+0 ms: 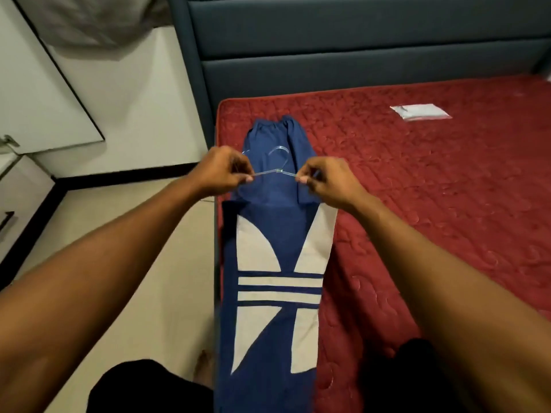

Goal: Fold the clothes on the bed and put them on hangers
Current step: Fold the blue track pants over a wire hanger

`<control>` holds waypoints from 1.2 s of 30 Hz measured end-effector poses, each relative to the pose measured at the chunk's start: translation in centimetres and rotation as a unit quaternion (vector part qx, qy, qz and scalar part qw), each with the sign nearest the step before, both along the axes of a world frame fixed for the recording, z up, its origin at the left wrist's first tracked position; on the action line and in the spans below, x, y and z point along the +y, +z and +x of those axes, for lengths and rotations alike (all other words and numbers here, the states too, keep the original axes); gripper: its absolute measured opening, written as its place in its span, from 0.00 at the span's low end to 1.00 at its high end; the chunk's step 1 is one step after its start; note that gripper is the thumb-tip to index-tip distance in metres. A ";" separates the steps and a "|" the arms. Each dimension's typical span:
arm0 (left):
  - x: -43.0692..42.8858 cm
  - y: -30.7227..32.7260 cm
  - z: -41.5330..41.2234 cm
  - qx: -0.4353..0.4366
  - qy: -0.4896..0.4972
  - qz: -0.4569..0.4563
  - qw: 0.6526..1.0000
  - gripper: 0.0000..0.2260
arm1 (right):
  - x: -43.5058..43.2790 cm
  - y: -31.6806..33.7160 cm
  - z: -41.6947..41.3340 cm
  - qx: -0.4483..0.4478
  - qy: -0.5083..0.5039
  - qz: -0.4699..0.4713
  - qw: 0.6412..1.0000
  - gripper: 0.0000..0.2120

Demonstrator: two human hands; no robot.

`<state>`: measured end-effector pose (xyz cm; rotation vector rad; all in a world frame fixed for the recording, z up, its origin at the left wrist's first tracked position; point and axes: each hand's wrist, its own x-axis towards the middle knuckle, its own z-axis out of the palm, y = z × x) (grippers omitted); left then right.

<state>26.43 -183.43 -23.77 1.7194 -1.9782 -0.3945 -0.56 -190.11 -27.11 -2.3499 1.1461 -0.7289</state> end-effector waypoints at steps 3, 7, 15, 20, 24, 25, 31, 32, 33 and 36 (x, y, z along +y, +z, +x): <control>-5.0 6.0 1.3 0.034 -0.004 -0.059 0.998 0.03 | -5.4 6.3 1.6 -0.050 -0.025 -0.025 0.998 0.06; -10.2 15.3 4.4 0.071 -0.011 -0.124 0.990 0.04 | -10.6 16.9 4.3 -0.068 -0.040 -0.072 0.994 0.06; -17.4 37.4 12.7 0.092 -0.026 -0.206 0.974 0.03 | -15.6 41.1 12.5 -0.104 -0.074 -0.115 0.985 0.10; -19.3 50.8 18.8 0.100 -0.027 -0.214 0.971 0.03 | -17.7 54.1 19.1 -0.142 -0.073 -0.099 0.982 0.01; -20.0 59.8 24.6 0.111 0.000 -0.249 0.962 0.02 | -19.5 63.2 25.0 -0.154 -0.046 -0.080 0.984 0.06; -20.0 61.9 26.5 0.109 0.013 -0.259 0.960 0.02 | -20.1 65.3 27.1 -0.155 -0.035 -0.083 0.984 0.07; -19.7 68.2 37.2 0.071 0.082 -0.299 0.948 0.04 | -22.8 70.1 36.9 -0.166 0.043 -0.111 0.979 0.11; -19.4 68.7 39.2 0.070 0.092 -0.296 0.948 0.05 | -23.4 70.1 38.3 -0.159 0.057 -0.109 0.980 0.13; -19.0 69.4 41.7 0.069 0.103 -0.296 0.947 0.06 | -24.2 70.4 40.3 -0.150 0.081 -0.102 0.980 0.14; -17.6 71.1 47.9 0.064 0.135 -0.276 0.949 0.03 | -26.9 71.1 45.6 -0.149 0.159 -0.023 0.976 0.14</control>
